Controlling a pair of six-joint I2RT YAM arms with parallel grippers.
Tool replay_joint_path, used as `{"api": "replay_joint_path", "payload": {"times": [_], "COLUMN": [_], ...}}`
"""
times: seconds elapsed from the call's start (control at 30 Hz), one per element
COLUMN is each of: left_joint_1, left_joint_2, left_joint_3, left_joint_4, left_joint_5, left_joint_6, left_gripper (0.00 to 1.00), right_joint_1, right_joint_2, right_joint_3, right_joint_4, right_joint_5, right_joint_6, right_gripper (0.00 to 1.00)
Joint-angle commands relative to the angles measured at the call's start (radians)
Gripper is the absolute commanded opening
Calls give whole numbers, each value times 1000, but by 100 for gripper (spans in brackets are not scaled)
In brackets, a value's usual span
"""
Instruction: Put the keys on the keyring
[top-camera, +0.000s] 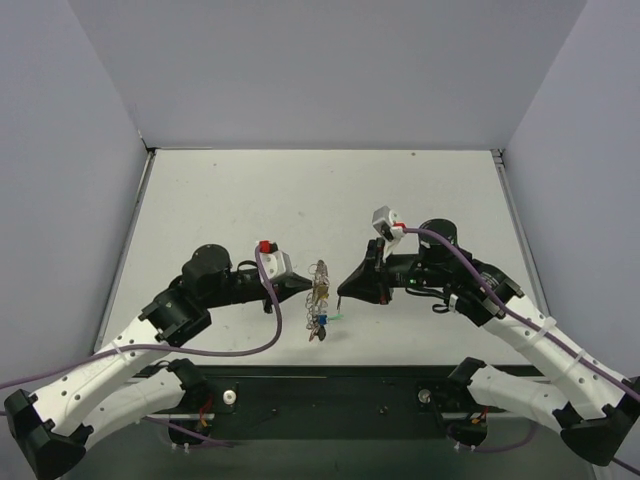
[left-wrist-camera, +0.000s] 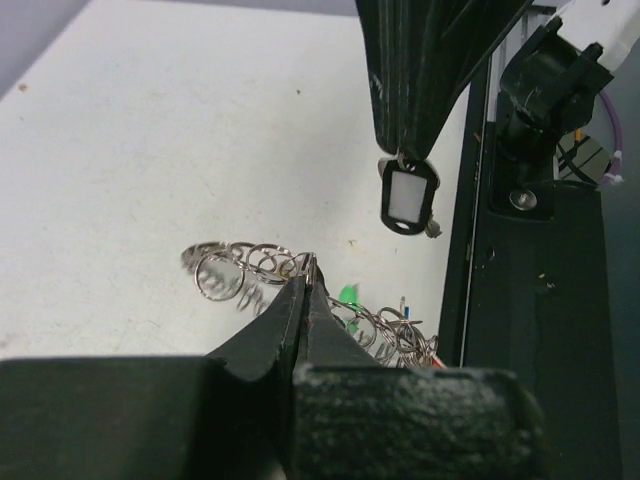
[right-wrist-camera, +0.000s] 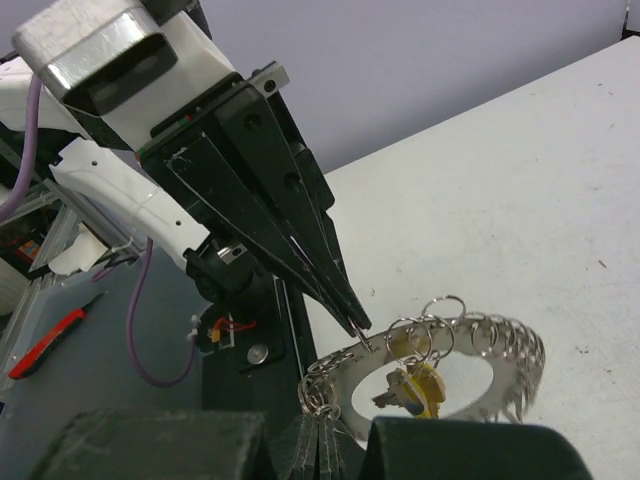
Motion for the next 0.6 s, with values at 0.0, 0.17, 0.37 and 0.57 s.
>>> {"api": "replay_joint_path", "payload": {"times": [0.0,0.17,0.37,0.57], "left_joint_1": [-2,-2,-2,-2], "left_joint_2": [-23,-24,-32,-15], "left_joint_3": [42,48,53,71], "left_joint_4": [146,103,75,43], "left_joint_5": [40,47,17,4], "left_joint_6": [24,24,32,32], "left_gripper": [0,0,0,0], "right_joint_1": [10,48,87,123], "right_joint_2": [27,83,111,140], "right_joint_3": [60,100,120,146], "right_joint_4": [53,25,20,17], "right_joint_5": [-33,54,141,189], "right_joint_6": [-6,-10,-12,-22], "right_gripper": [0,0,0,0]}}
